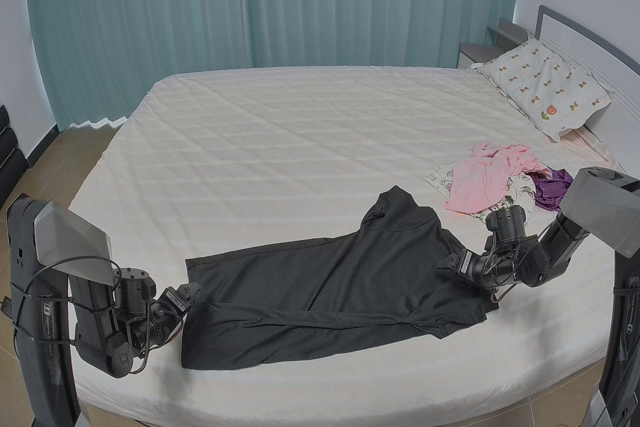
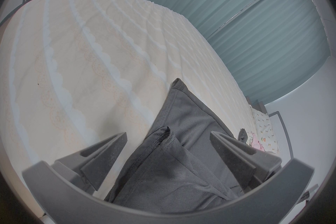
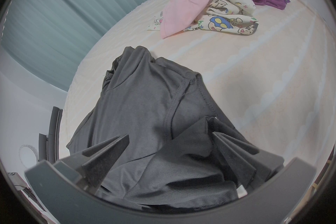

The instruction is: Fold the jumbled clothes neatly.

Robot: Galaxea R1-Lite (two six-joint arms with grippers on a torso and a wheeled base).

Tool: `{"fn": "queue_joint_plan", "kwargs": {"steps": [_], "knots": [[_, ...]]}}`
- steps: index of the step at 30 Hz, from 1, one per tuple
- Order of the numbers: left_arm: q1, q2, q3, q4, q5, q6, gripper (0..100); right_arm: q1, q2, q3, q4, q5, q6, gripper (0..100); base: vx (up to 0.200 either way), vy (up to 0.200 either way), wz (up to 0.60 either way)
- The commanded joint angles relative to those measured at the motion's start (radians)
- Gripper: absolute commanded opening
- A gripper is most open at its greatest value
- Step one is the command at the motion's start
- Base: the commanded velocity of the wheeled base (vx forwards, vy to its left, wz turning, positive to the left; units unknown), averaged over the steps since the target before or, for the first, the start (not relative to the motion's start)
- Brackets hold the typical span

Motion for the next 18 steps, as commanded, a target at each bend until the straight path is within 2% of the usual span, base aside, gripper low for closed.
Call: {"fn": "queue_joint_plan", "kwargs": {"steps": [1, 2, 3, 12, 15, 18], "knots": [[0.0, 0.001, 0.0, 0.0, 0.0, -0.001, 100, -0.008, 0.022, -0.003, 0.0, 0.002, 0.0, 100, 0.0, 0.0, 0.0], [0.0, 0.001, 0.0, 0.0, 0.0, -0.001, 100, -0.008, 0.022, 0.0, 0.0, 0.0, -0.002, 100, 0.0, 0.0, 0.0], [0.0, 0.001, 0.0, 0.0, 0.0, -0.001, 100, -0.009, 0.021, 0.002, -0.002, 0.0, -0.003, 0, 0.0, 0.0, 0.0], [0.0, 0.001, 0.0, 0.0, 0.0, 0.001, 100, -0.016, 0.051, 0.016, -0.003, -0.006, -0.037, 0, 0.0, 0.0, 0.0], [0.0, 0.001, 0.0, 0.0, 0.0, 0.002, 100, -0.031, 0.045, 0.012, -0.006, 0.002, 0.004, 0, 0.0, 0.0, 0.0], [0.0, -0.005, 0.002, 0.0, 0.002, 0.002, 100, -0.036, 0.038, 0.019, -0.043, -0.001, 0.104, 0, 0.0, 0.0, 0.0]]}}
